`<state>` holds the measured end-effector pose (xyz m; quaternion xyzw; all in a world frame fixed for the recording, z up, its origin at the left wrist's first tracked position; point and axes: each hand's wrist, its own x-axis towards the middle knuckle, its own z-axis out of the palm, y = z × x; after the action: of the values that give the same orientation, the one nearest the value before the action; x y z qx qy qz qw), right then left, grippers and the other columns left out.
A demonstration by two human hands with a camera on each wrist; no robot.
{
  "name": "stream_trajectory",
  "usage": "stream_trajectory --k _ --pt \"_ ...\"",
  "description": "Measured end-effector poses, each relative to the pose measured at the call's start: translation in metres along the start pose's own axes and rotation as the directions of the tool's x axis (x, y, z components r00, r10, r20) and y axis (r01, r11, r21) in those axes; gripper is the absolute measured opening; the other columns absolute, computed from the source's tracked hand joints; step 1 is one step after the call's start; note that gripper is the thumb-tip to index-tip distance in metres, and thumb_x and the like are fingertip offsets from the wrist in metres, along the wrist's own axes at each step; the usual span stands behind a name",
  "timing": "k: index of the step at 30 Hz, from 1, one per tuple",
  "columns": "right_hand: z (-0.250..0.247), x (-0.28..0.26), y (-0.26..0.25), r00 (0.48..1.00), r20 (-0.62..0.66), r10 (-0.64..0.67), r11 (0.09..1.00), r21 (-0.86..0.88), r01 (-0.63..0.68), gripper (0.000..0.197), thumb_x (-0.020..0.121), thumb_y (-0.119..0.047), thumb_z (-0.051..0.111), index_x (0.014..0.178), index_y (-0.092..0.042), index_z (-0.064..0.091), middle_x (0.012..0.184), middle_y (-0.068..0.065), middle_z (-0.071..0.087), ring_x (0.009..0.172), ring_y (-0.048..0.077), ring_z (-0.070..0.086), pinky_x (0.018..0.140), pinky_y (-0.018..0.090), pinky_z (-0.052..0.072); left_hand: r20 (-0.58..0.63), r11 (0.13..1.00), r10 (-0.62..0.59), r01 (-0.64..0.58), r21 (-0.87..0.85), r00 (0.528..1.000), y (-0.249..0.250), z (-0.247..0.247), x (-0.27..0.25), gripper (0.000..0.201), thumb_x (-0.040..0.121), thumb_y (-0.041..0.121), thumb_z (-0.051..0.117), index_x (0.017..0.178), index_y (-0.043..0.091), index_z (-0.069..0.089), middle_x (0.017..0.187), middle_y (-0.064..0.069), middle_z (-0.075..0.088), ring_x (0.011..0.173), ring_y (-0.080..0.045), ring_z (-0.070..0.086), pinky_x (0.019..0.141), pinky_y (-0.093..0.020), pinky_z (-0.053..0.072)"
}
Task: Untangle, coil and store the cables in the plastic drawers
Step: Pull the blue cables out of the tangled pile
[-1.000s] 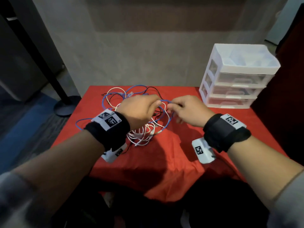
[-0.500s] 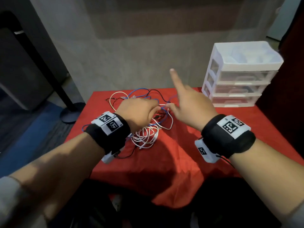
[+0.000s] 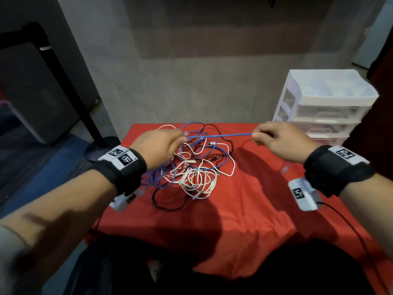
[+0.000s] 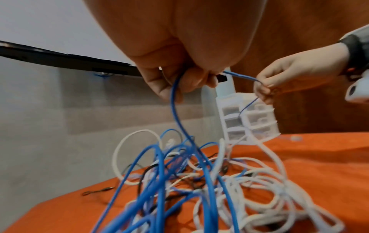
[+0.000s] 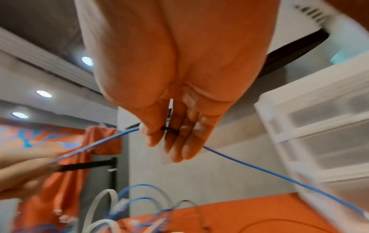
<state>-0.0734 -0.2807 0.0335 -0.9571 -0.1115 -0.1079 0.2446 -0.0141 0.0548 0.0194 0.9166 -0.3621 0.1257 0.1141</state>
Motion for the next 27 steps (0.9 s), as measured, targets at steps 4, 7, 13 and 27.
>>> stream_trajectory --k 4,7,13,27 --pt "-0.002 0.009 0.012 0.992 0.064 0.105 0.985 -0.142 -0.095 0.016 0.1 -0.022 0.059 0.1 -0.024 0.075 0.09 -0.004 0.068 0.094 0.025 0.068 0.092 0.041 0.051 -0.037 0.998 -0.045 0.044 -0.044 0.998 -0.006 0.003 0.008 0.035 0.102 0.045 0.035 0.088 0.02 0.054 0.083 -0.007 0.064 0.081 -0.035 0.061 0.066 -0.038 0.042" --pt "0.012 0.014 -0.014 0.999 0.032 0.031 0.956 -0.292 -0.021 0.037 0.098 -0.031 0.061 0.134 -0.021 0.063 0.122 0.01 0.063 0.117 0.034 0.062 0.1 0.039 0.048 -0.023 0.998 -0.016 0.015 -0.059 1.0 0.015 0.011 0.021 0.034 0.102 0.044 0.035 0.087 0.02 0.054 0.083 -0.004 0.063 0.083 -0.034 0.06 0.07 -0.041 0.046" --pt "0.03 0.026 -0.073 0.973 0.077 -0.219 0.967 -0.115 0.226 0.014 0.098 -0.027 0.061 0.092 -0.017 0.069 0.085 0.007 0.072 0.085 0.028 0.065 0.066 0.032 0.032 -0.072 0.98 0.007 -0.021 -0.2 0.997 0.055 0.016 0.035 0.031 0.104 0.037 0.04 0.086 0.017 0.056 0.075 0.002 0.057 0.074 -0.026 0.055 0.067 -0.04 0.041" --pt "-0.049 0.025 0.036 0.933 -0.259 0.248 0.945 -0.147 -0.292 0.026 0.1 -0.032 0.053 0.107 -0.017 0.074 0.098 0.01 0.077 0.097 0.033 0.067 0.087 0.038 0.05 0.09 0.964 -0.246 0.253 -0.078 0.965 -0.023 0.034 -0.027 0.031 0.103 0.048 0.033 0.08 0.028 0.036 0.082 -0.009 0.064 0.083 -0.038 0.06 0.063 -0.039 0.036"
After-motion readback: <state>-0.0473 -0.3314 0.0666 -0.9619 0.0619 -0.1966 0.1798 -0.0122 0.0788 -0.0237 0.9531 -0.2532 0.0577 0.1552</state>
